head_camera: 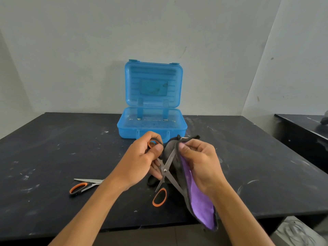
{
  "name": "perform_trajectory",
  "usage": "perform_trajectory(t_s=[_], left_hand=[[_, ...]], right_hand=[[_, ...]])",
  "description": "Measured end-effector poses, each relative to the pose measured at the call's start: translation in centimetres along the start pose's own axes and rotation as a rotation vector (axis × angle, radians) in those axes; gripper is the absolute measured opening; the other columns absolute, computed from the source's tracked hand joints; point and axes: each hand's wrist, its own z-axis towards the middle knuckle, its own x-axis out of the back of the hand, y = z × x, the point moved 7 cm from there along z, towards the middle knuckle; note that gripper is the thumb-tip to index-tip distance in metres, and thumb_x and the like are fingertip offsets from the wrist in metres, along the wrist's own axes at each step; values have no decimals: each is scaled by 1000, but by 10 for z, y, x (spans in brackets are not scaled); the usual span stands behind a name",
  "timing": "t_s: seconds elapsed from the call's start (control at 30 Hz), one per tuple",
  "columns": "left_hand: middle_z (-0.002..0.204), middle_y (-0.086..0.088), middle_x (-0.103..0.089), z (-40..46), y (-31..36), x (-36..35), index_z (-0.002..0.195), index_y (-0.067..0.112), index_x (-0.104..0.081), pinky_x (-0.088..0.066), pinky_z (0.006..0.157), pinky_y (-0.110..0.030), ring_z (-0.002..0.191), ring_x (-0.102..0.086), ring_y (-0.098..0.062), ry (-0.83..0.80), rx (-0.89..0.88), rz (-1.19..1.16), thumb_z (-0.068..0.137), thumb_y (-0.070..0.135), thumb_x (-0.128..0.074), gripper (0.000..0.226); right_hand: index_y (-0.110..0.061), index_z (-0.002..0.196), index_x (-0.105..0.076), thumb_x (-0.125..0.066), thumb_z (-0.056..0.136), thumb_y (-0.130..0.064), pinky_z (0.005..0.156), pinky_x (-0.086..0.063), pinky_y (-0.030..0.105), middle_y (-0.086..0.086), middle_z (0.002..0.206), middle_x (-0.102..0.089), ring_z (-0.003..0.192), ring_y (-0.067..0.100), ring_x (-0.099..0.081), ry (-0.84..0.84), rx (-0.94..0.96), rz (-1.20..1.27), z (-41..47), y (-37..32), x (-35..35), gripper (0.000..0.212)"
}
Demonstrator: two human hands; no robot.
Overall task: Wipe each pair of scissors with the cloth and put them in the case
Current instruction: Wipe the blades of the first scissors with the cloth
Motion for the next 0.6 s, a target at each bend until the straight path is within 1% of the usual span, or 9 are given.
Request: perform_trajectory(t_s=[0.03,0.1,0.17,0.27,0.37,0.4,0.43,0.5,0.6], left_hand=[[70,-18,-66,0,1,0,98,21,-56,-57,48,-31,54,-70,-31,1,-6,8,105,17,-48,11],[69,-17,-67,1,3,0,101,20,-55,-57,48,-31,54,-70,-32,2,-14,30,105,18,-49,8],[71,-19,-67,2,5,0,103,18,-55,-57,47,-31,53,-70,-32,8,-16,38,104,18,-49,6],[70,-18,-66,2,7,4,104,17,-55,-57,46,-31,52,-69,-33,36,-18,33,104,17,-50,6],[69,-16,-65,2,10,4,104,17,-56,-56,46,-30,50,-68,-32,36,-17,37,104,17,-49,6],[68,-14,-65,3,10,4,102,18,-56,-56,45,-29,50,-68,-31,33,-17,43,104,17,-50,7],[67,-13,-64,4,11,4,101,18,-56,-55,45,-29,49,-68,-31,30,-16,46,104,17,-50,8],[69,-17,-63,4,12,5,100,18,-57,-55,45,-29,49,-67,-30,31,-20,43,104,16,-50,8],[71,-17,-61,5,12,7,102,18,-57,-56,45,-32,50,-67,-32,51,-31,21,104,16,-51,7]], right_hand=[[-12,69,-77,-75,91,-17,71,-61,42,20,74,-74,70,33,-69,28,-8,0,1,1,0,23],[-11,64,-72,-67,100,-13,64,-56,38,18,67,-68,65,31,-63,58,-33,22,2,3,0,36],[-7,70,-73,-63,102,-15,64,-58,36,21,72,-68,67,31,-64,57,-48,53,2,2,-2,34],[-4,82,-79,-63,103,-17,70,-62,39,23,82,-75,71,30,-71,5,-69,73,3,3,-5,30],[12,96,-71,-61,104,-18,71,-63,39,26,88,-75,75,33,-70,-11,-96,117,3,6,-5,34],[14,99,-70,-60,105,-20,72,-63,39,27,90,-75,76,33,-70,-8,-102,116,2,6,-5,36],[13,99,-71,-59,105,-21,72,-63,39,27,89,-75,76,33,-71,-6,-101,111,2,6,-5,36],[3,91,-77,-62,104,-21,71,-63,39,24,86,-76,73,31,-71,-26,-90,99,1,6,-7,31],[-4,88,-80,-75,89,-19,76,-64,37,24,89,-76,75,30,-73,-105,-61,156,-2,5,-14,16]])
